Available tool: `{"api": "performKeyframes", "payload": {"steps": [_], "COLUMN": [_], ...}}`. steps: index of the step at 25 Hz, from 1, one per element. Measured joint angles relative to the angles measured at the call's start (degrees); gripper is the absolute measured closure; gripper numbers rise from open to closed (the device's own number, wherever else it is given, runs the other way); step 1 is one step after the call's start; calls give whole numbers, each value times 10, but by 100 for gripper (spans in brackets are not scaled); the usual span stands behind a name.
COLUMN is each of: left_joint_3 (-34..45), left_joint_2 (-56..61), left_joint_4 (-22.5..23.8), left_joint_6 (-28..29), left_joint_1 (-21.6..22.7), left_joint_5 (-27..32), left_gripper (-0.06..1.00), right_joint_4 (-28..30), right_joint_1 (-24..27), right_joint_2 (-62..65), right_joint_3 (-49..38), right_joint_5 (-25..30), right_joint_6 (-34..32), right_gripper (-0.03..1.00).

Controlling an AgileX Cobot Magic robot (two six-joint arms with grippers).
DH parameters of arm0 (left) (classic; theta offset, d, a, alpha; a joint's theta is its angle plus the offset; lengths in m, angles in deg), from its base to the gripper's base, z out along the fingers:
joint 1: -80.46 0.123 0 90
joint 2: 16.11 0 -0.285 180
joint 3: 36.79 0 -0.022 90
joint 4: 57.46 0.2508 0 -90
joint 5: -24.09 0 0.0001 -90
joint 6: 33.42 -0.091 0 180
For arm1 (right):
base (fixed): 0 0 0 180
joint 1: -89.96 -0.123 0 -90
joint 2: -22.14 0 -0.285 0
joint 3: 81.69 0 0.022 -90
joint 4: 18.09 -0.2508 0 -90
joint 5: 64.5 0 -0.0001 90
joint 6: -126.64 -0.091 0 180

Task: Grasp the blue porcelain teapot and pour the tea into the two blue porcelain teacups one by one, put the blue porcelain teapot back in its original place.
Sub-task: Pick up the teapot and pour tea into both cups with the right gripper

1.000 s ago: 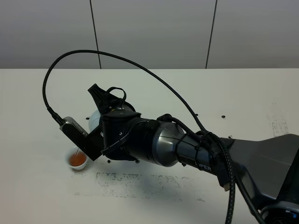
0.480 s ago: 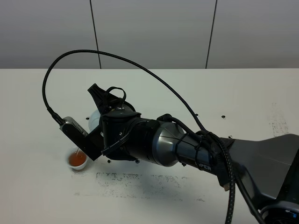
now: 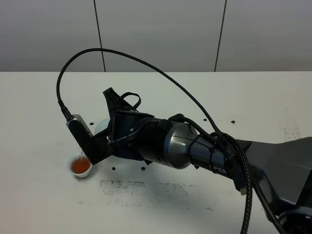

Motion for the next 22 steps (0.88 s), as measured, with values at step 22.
{"api": "performKeyframes", "payload": {"steps": [22], "left_joint_3": [0], "left_joint_2": [0], "left_joint_4": [0], "left_joint_6": [-1], "left_joint_1": [0], "left_joint_5": [0], "left_gripper": [49], "right_joint_4": [-504], "right_joint_1": [48], "right_joint_2": [217], "right_joint_3": [-193], "right_joint_5": [-70], "right_joint_6": [-165], "right_gripper": [92]}}
